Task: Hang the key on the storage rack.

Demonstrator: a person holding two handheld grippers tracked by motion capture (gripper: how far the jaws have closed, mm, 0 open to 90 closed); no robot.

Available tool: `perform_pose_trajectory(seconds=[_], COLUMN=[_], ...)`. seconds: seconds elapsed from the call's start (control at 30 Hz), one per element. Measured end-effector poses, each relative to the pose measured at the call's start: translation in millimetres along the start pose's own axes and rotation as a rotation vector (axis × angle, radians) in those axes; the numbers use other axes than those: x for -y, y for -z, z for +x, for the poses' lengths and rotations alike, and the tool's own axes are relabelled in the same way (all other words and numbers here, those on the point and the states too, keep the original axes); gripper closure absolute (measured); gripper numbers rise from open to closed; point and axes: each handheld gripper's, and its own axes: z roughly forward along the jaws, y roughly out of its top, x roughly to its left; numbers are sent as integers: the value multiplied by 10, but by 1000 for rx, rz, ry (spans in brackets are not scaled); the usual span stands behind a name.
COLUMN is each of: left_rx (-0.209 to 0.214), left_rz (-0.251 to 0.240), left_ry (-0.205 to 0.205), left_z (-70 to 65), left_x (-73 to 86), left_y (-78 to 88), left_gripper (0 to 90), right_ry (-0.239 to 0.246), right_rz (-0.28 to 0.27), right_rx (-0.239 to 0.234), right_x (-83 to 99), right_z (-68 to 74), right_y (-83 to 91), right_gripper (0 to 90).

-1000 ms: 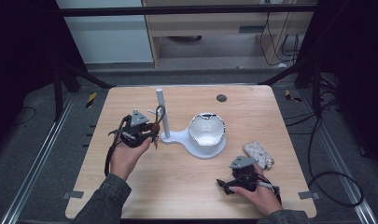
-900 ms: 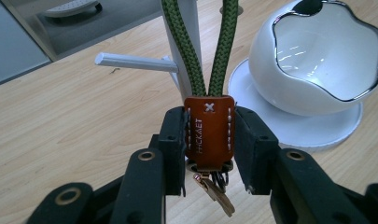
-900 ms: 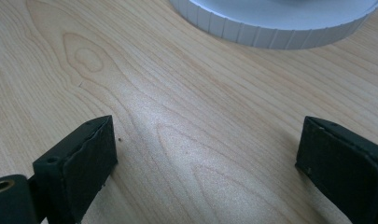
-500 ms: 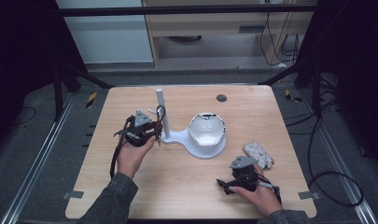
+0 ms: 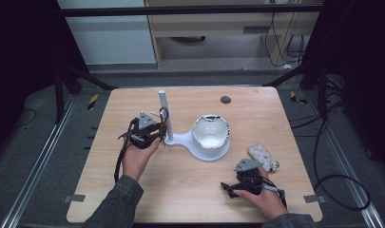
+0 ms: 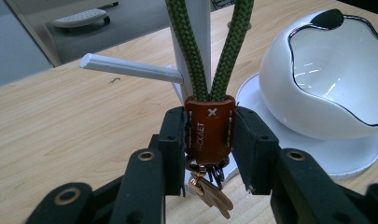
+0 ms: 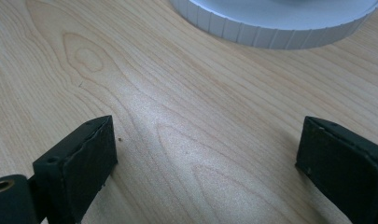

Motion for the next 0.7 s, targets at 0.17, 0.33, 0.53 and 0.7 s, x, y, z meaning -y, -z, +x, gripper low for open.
perform_pose_trajectory(seconds=[0.17, 0.33, 0.53, 0.7], left_rx=[-2, 4, 1, 0], left_rz=[-1, 10, 5, 15], left_ry=[0, 3, 8, 1], left_z=[-3, 0, 2, 2], left_x=[1, 10, 45, 99], left_y=[-18, -47, -20, 35], left_gripper=[647, 641, 590, 552], right_ry=[1, 1, 0, -3], right_rz=[0, -1, -1, 0], right_rx=[0, 0, 1, 2], right_x=[0, 0, 2, 3], right_z=[0, -1, 0, 2], right_y=[0, -1, 1, 3], right_gripper=[50, 50, 49, 47])
